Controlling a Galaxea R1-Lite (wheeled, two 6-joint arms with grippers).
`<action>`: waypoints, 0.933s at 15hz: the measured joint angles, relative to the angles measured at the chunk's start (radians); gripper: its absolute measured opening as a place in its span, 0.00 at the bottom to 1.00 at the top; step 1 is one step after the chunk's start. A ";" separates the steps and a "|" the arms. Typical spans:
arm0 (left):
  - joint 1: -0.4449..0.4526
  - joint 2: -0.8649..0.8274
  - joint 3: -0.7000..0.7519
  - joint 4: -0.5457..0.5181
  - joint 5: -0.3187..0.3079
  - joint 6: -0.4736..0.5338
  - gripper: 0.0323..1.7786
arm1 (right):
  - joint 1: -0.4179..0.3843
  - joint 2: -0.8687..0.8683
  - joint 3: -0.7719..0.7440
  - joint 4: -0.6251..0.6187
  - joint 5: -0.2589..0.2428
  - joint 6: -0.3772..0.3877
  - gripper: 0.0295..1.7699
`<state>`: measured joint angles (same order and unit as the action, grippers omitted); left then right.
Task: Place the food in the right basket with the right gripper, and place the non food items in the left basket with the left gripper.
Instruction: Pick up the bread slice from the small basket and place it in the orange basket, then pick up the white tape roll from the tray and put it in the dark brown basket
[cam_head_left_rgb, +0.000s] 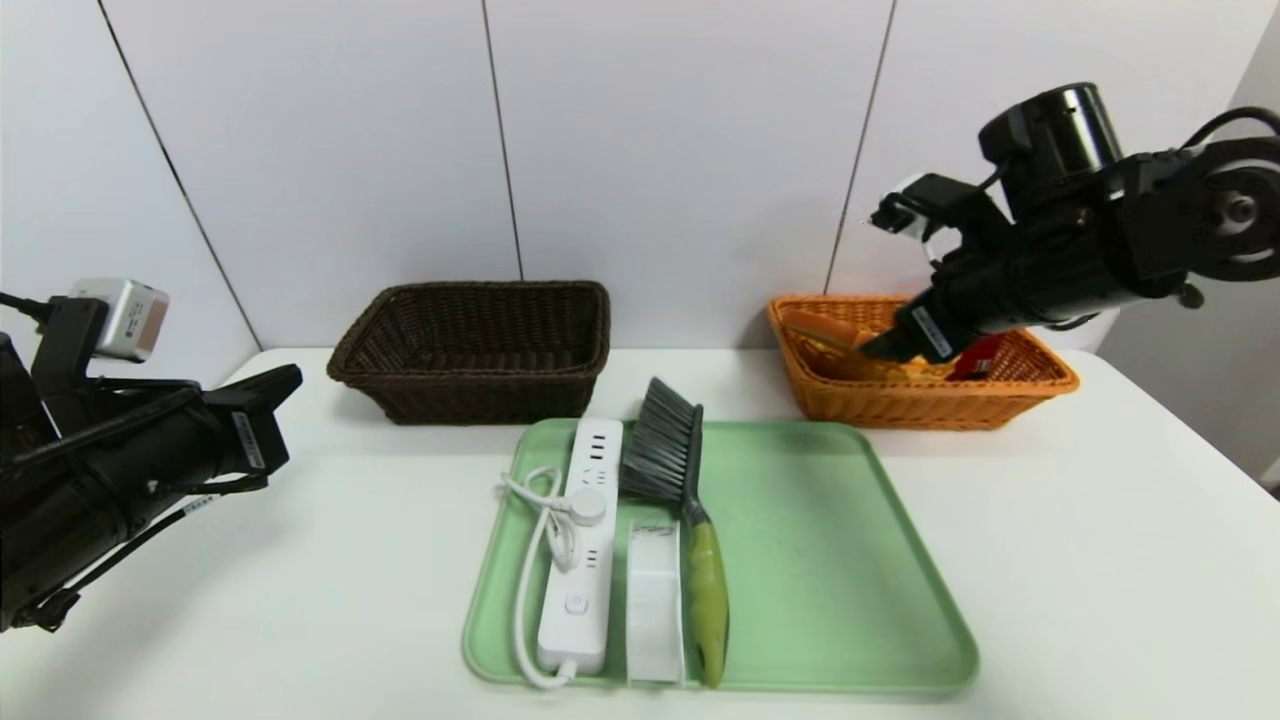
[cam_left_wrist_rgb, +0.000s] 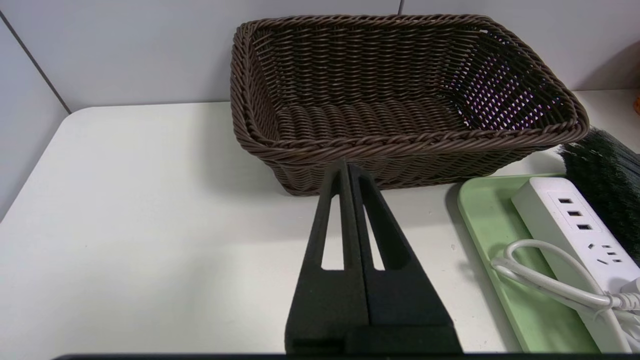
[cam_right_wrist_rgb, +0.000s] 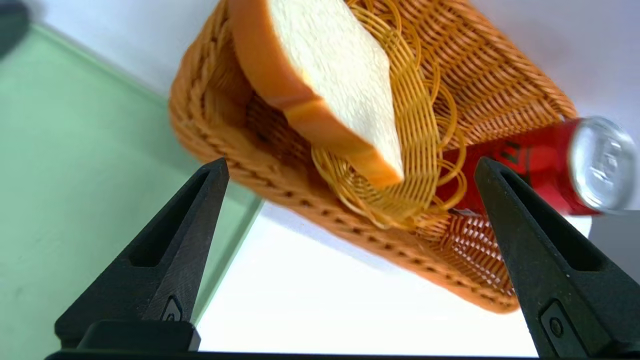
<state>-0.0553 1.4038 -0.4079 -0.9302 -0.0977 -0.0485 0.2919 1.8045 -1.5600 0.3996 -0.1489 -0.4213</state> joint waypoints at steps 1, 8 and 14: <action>0.000 0.000 0.000 0.000 0.000 0.000 0.01 | 0.011 -0.041 0.014 0.002 0.006 0.002 0.96; 0.001 -0.001 -0.038 0.000 0.008 -0.037 0.01 | 0.082 -0.356 0.127 -0.009 -0.022 0.266 0.96; 0.000 0.000 -0.057 -0.057 0.012 -0.042 0.01 | 0.009 -0.578 0.550 -0.260 -0.020 0.394 0.96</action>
<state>-0.0557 1.4036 -0.4651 -0.9870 -0.0855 -0.0909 0.3006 1.2268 -1.0102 0.1400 -0.1694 -0.0274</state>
